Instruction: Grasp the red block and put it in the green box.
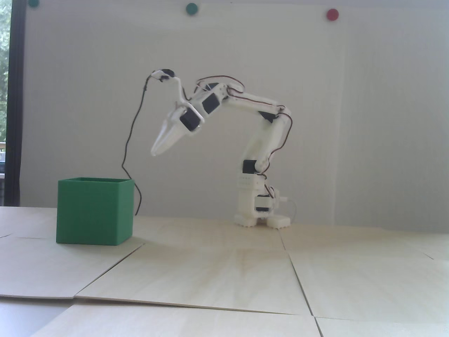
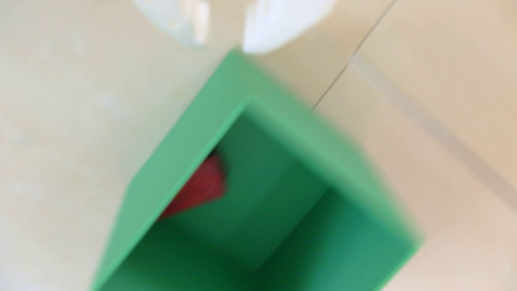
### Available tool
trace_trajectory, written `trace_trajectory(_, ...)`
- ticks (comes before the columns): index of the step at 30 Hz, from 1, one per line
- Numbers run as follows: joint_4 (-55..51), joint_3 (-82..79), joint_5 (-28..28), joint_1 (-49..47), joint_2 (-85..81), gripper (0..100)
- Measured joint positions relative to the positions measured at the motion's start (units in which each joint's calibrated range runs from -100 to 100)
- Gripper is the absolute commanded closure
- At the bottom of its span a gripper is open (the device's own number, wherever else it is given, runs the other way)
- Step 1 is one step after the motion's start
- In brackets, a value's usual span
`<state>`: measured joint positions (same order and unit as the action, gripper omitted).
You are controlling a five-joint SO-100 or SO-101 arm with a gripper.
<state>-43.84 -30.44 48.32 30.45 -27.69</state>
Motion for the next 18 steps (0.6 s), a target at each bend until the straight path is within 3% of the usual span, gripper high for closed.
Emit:
trace_trajectory(8, 0.00, -30.17, -0.41, -12.30, -25.74, 98)
trace_trajectory(18, -0.67, -59.80, -8.17, -25.60, -48.48, 98)
